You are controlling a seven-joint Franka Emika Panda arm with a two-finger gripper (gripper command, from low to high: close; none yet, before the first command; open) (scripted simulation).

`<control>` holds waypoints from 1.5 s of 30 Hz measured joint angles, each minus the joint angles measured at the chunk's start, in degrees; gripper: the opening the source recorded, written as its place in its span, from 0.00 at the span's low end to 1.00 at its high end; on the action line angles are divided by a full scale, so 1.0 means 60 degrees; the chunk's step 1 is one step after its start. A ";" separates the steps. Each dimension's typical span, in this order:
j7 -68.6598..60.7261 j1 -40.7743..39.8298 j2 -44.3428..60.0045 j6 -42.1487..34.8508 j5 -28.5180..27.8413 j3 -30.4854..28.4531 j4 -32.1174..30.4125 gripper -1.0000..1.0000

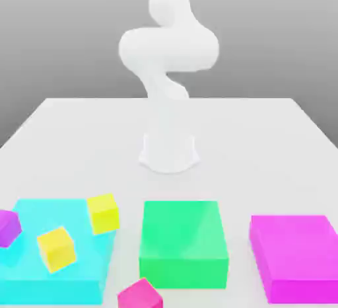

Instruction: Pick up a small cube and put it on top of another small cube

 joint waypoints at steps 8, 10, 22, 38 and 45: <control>0.2594 -0.1242 0.2839 0.0830 -0.0863 0.0956 -0.0108 0.50; 0.3237 -0.1483 0.3537 0.1026 -0.1089 0.1126 -0.0133 0.50; 0.6622 -0.2043 0.7626 0.2306 -0.1757 0.1198 -0.0313 0.50; 0.7935 -0.1801 1.1174 0.4336 -0.1227 0.0819 -0.0179 0.00; 0.7424 -0.2015 0.9729 0.3196 -0.0958 0.1109 -0.0301 0.00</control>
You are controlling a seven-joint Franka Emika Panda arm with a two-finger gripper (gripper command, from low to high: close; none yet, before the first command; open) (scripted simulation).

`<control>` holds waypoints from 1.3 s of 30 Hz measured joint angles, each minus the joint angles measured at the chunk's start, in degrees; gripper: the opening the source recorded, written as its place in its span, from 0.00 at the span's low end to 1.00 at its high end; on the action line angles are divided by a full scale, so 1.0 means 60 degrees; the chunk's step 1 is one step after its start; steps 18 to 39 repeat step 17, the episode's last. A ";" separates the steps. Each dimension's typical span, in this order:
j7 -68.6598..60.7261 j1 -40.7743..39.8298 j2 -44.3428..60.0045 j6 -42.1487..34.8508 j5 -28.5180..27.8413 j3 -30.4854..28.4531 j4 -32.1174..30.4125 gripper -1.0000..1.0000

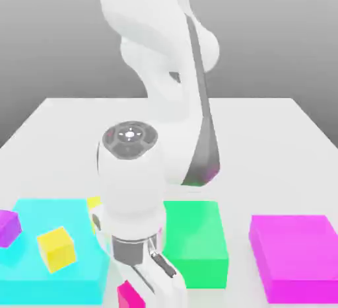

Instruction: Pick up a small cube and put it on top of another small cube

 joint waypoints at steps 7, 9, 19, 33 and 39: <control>0.1573 -0.1414 -0.1713 -0.1611 0.0517 -0.1635 -0.0042 0.00; 0.2133 -0.2179 -0.2190 -0.2012 0.0751 -0.2101 -0.0123 0.00; 0.3071 -0.2981 -0.1532 -0.1230 0.1442 -0.2513 -0.0440 1.00; 0.3071 -0.2981 -0.1532 -0.1230 0.1442 -0.2513 -0.0440 1.00; 0.3071 -0.2981 -0.1532 -0.1230 0.1442 -0.2513 -0.0440 1.00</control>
